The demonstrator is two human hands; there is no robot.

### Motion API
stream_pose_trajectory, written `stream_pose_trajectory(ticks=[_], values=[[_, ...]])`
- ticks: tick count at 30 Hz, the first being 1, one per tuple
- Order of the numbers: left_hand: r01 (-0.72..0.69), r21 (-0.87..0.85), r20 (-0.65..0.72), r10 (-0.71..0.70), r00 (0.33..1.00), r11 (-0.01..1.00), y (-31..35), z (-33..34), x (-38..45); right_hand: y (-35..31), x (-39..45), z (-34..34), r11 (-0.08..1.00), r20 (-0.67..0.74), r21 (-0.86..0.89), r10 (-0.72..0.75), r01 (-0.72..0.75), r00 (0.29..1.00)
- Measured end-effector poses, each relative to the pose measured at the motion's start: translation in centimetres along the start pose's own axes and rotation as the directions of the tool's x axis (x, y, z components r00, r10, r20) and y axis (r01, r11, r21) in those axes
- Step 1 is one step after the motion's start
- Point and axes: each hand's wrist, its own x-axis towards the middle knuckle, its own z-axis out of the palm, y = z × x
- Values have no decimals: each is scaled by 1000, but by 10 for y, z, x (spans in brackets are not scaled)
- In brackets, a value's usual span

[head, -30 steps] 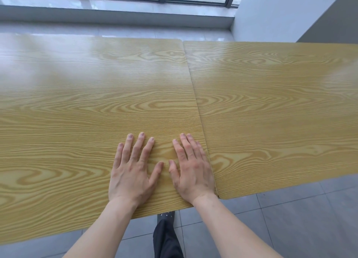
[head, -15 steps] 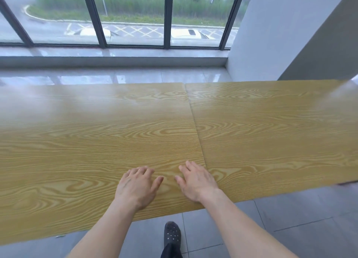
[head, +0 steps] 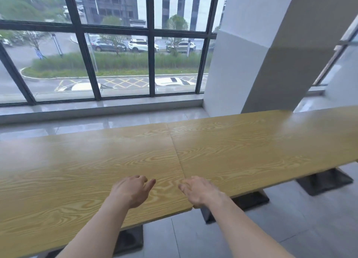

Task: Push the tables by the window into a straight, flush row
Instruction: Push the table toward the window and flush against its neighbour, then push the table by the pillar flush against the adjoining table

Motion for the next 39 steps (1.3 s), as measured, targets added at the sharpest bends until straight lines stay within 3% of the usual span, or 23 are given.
stream_pose_trajectory(ticks=[8,17,28,35,39], values=[[-142,47,-17,143,990,989,130,-19,-3,108,-65,-43,989,-96,96,118,-109,988],[-390,131,25,390,920,911,385,10,10,353,-160,-61,930,-193,187,351,-316,917],[-732,160,133,720,681,662,722,77,17,624,-295,-63,709,-191,337,696,-619,692],[-856,132,174,839,516,499,902,117,49,777,-312,-66,578,-158,388,809,-718,566],[-884,89,188,864,467,458,1004,129,93,862,-309,-93,509,-110,413,851,-755,514]])
